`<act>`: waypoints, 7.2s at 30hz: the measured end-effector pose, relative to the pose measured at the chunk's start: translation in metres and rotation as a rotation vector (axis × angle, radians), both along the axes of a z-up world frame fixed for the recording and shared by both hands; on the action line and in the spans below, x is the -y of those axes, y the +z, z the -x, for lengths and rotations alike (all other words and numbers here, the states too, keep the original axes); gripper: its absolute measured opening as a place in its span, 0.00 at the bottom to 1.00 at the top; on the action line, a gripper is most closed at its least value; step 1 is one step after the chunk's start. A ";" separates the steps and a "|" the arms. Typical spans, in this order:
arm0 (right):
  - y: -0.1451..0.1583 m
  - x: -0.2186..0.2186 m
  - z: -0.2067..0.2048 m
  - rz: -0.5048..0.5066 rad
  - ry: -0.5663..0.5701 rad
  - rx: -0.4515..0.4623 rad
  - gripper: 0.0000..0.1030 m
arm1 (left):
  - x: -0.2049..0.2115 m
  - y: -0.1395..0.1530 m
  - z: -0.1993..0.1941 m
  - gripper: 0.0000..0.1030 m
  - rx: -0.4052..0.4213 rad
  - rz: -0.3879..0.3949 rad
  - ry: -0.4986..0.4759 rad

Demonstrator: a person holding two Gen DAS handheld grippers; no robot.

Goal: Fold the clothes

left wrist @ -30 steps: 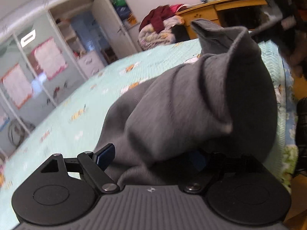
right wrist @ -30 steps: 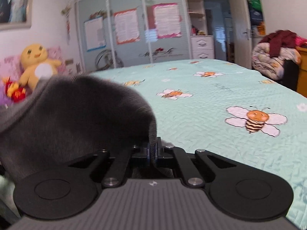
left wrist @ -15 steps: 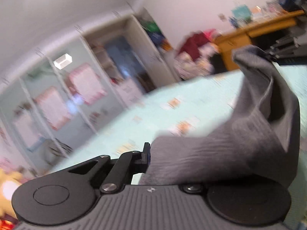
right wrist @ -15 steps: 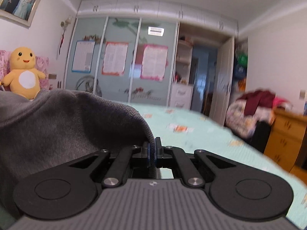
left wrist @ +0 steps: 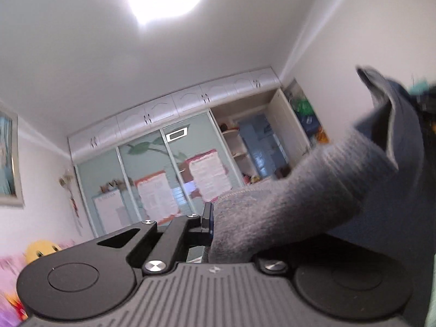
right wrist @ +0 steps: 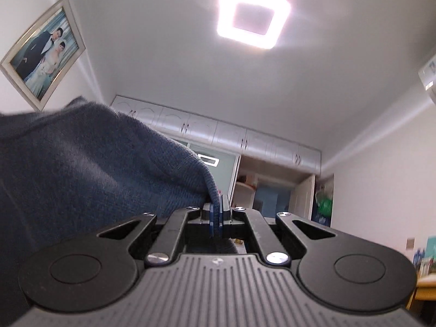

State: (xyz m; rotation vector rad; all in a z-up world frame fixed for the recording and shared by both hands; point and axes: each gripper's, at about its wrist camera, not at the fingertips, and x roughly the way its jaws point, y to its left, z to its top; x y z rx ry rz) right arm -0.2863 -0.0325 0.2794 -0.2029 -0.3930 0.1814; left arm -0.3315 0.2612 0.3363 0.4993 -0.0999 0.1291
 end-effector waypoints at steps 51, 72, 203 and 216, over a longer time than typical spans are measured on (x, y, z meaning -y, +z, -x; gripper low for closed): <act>-0.259 -0.085 0.016 0.408 0.199 -0.797 0.62 | -0.007 -0.305 -0.043 0.71 -0.894 0.384 -0.089; -0.238 -0.061 -0.088 0.216 -0.006 -0.763 0.14 | -0.027 -0.267 -0.080 0.77 -0.660 0.703 -0.144; -0.278 0.008 -0.370 -0.118 0.026 -1.069 0.24 | -0.028 -0.274 -0.463 0.62 -0.719 0.541 0.043; -0.267 0.033 -0.368 -0.270 0.108 -1.083 0.55 | 0.007 -0.289 -0.341 0.70 -0.827 0.412 0.010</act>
